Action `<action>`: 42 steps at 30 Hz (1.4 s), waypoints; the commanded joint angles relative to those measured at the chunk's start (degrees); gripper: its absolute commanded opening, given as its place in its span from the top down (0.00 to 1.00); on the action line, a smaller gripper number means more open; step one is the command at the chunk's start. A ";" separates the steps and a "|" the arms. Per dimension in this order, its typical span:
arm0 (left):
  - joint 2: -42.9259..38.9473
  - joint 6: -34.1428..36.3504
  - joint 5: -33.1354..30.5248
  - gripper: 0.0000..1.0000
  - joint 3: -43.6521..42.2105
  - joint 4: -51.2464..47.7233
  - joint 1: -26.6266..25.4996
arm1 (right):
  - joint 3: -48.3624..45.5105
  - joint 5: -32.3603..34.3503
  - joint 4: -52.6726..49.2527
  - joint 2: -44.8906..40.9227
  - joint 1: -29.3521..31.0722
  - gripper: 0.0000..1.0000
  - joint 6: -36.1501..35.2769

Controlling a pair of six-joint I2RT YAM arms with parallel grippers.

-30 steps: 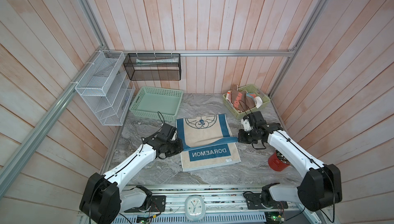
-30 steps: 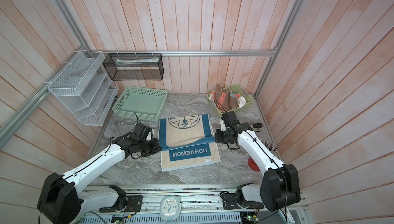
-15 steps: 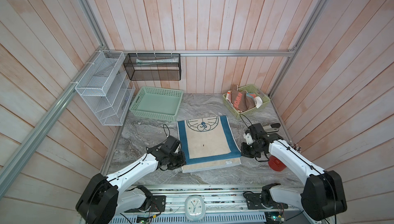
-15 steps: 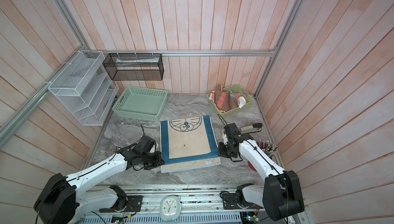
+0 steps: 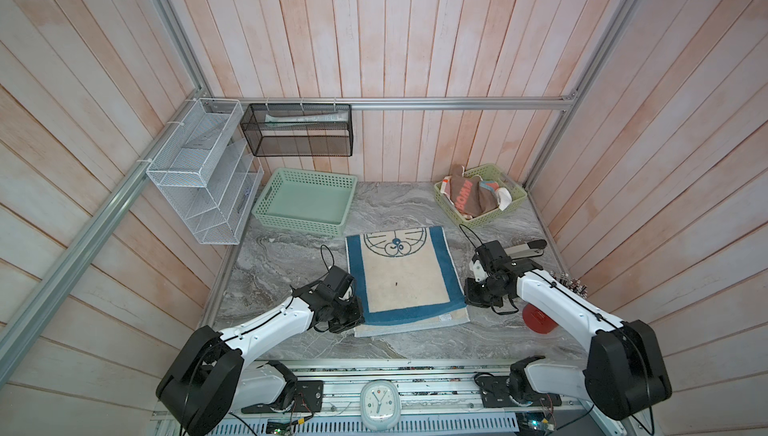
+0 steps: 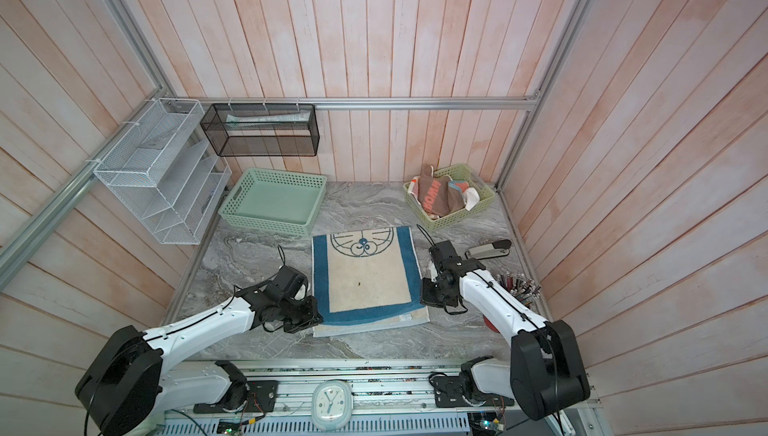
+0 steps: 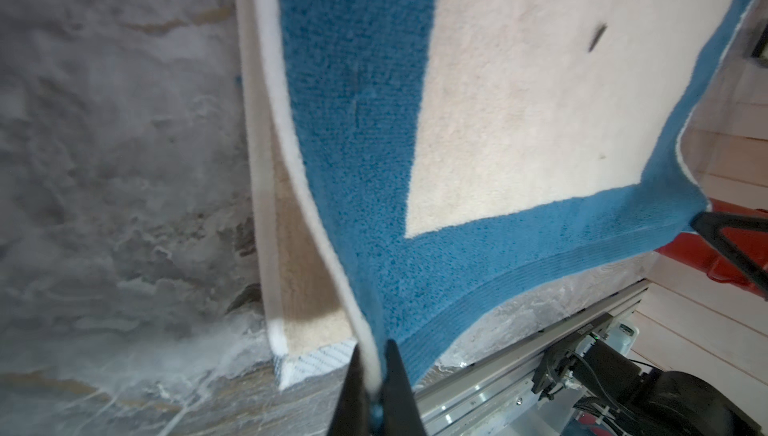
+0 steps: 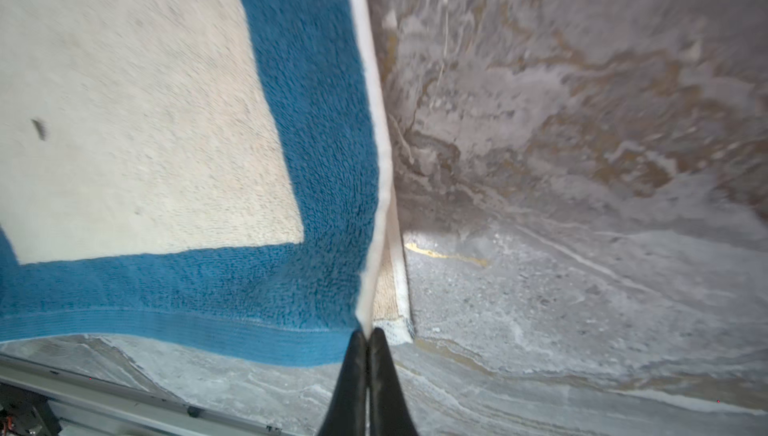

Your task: Fold and stack the towels

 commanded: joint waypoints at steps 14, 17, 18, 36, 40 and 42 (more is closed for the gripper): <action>-12.48 -3.47 0.38 1.00 -2.57 -4.23 -1.12 | 1.32 1.34 -10.86 -9.28 0.57 1.00 2.88; -10.27 -4.64 1.15 1.00 -5.91 0.33 -1.88 | -2.22 0.80 -7.93 -6.49 2.53 1.00 3.77; -9.55 -4.86 1.31 1.00 -6.68 1.15 -2.08 | -3.09 0.95 -7.45 -5.96 2.92 1.00 3.98; -8.49 1.51 -5.29 0.58 -0.54 -10.19 -0.87 | 2.47 7.21 -12.00 -4.10 5.54 0.61 3.70; -4.53 4.48 -7.03 0.61 2.82 -6.69 -0.62 | 3.65 3.62 -5.01 -0.20 5.83 0.62 1.66; -0.69 5.01 -5.24 0.64 3.81 -2.97 -1.05 | 3.36 0.77 -0.99 2.80 7.31 0.64 1.43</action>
